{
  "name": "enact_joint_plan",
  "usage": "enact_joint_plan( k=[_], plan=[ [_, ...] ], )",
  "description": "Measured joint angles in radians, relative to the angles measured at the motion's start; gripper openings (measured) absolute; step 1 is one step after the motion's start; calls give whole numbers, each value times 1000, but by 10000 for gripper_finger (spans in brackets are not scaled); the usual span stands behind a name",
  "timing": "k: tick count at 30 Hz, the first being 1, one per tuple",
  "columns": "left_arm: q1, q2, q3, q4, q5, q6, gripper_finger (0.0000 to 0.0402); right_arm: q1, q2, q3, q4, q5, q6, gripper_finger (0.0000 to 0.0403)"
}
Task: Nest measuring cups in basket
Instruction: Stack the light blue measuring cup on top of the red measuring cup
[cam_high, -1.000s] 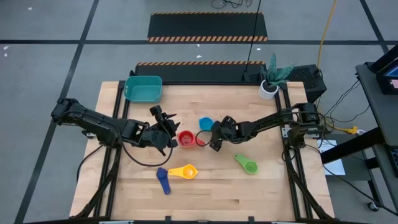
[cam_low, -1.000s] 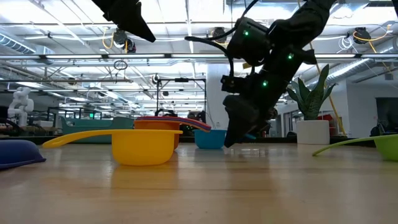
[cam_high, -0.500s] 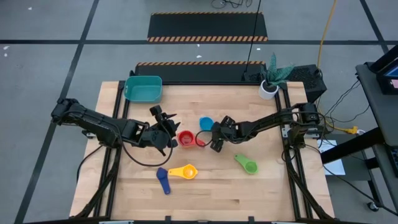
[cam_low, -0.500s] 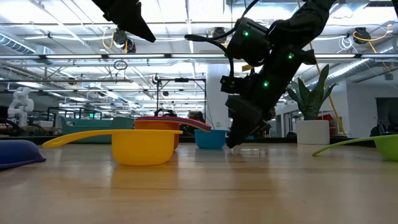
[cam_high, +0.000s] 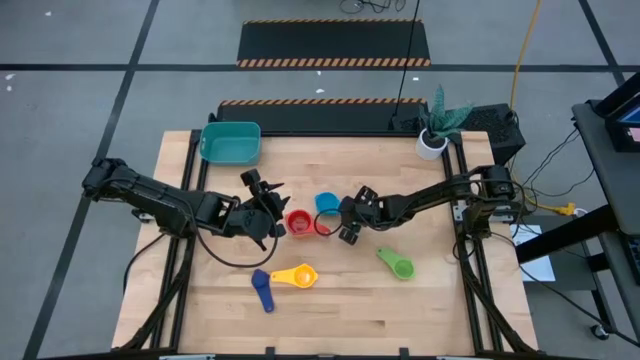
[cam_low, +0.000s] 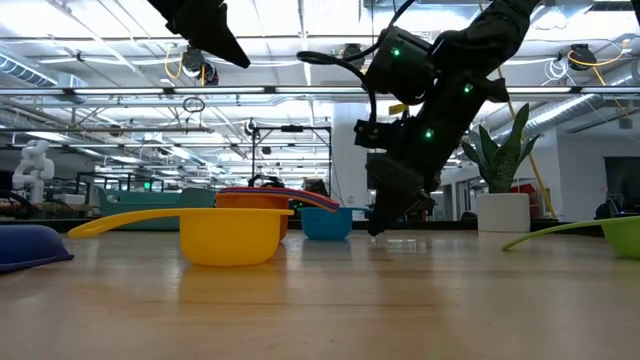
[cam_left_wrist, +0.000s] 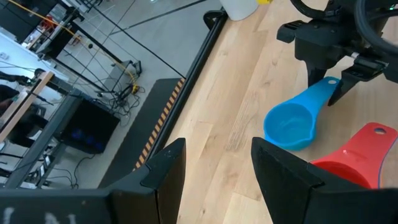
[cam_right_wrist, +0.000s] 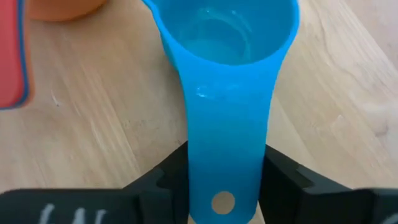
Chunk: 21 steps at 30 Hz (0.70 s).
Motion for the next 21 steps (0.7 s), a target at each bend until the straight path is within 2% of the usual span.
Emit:
enact_joint_plan(
  k=[14,21],
  plan=[
    [0,0,0,-1,0,2,186,34,-102,0,1,5,-12,119],
    [0,0,0,0,0,3,186,73,-136,0,75,6,-57,121]
  ],
)
